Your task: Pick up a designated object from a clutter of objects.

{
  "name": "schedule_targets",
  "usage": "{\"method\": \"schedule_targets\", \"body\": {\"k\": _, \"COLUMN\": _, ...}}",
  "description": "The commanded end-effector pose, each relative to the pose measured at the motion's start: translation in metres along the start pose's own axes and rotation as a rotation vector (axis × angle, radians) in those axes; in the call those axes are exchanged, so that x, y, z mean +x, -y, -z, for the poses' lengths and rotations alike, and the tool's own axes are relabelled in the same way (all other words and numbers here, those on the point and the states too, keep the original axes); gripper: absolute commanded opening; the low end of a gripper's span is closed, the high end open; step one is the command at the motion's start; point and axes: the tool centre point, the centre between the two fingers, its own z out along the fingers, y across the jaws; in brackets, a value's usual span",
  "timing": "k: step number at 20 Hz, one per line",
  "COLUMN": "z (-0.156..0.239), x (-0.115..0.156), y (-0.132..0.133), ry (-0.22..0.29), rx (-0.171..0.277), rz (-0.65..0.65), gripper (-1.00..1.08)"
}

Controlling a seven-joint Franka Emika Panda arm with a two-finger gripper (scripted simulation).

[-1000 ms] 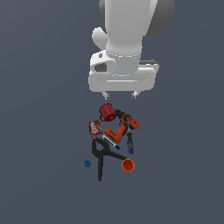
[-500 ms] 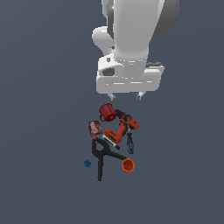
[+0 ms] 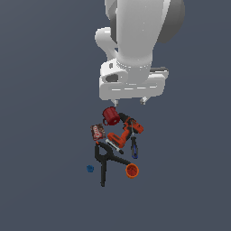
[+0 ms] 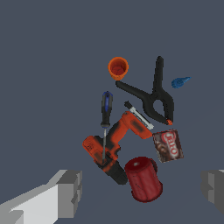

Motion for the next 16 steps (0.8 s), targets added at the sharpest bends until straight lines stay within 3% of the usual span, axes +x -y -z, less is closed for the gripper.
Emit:
{"method": "schedule_targets", "body": {"k": 1, "z": -0.004, "x": 0.005, "y": -0.004, "ry": 0.000, "rx": 0.000, "rz": 0.017, "gripper": 1.00}}
{"method": "schedule_targets", "body": {"k": 16, "z": -0.059, "x": 0.068, "y": -0.060, "ry": -0.008, "rx": -0.004, "rz": 0.247, "gripper": 1.00}}
